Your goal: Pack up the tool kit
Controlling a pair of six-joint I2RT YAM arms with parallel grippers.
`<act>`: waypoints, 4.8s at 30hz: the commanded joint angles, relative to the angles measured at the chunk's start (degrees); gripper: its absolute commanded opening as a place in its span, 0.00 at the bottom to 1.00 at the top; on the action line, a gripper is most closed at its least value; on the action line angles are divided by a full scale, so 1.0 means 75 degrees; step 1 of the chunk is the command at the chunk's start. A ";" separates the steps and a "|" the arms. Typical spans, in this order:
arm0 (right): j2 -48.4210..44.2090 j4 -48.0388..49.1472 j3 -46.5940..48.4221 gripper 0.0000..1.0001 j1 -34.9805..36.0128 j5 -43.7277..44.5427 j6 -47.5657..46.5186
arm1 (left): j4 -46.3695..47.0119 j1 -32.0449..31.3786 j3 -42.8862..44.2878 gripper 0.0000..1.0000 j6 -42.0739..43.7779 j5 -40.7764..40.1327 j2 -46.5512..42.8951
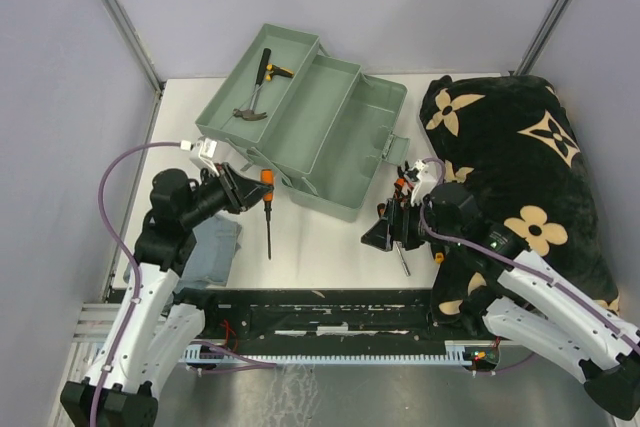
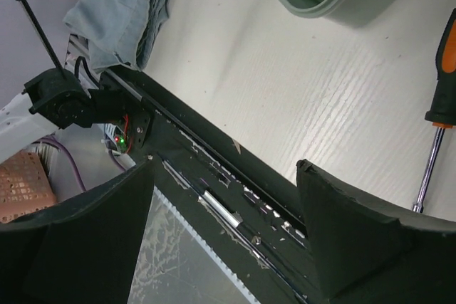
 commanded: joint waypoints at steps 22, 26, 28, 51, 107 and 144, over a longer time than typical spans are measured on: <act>-0.1483 -0.1067 -0.0076 0.90 0.0028 0.1850 0.0093 | -0.2030 -0.2901 0.6181 0.03 0.4056 -0.2648 0.5415; -0.1859 -0.1349 -0.0150 0.91 0.0037 0.2186 0.0071 | -0.2446 -0.2913 0.7648 0.03 0.4257 -0.3626 0.6902; -0.2003 -0.1418 -0.0210 0.91 0.0036 0.2330 0.0090 | -0.2460 -0.2906 0.8225 0.03 0.4264 -0.3963 0.7525; -0.1519 -0.2055 -0.0059 0.93 0.0036 0.3319 -0.0052 | -0.4022 -0.2906 1.0349 0.33 0.5049 -0.6063 1.0127; 0.5030 -0.0934 0.0680 0.44 0.0361 0.4014 -0.0571 | 0.0101 -0.2906 0.0271 0.70 0.1302 -0.3576 0.0325; 0.1910 0.1643 -0.1735 0.02 0.0636 0.3035 0.0816 | 0.1367 -0.2906 -0.0217 0.72 0.0025 -0.2355 0.0876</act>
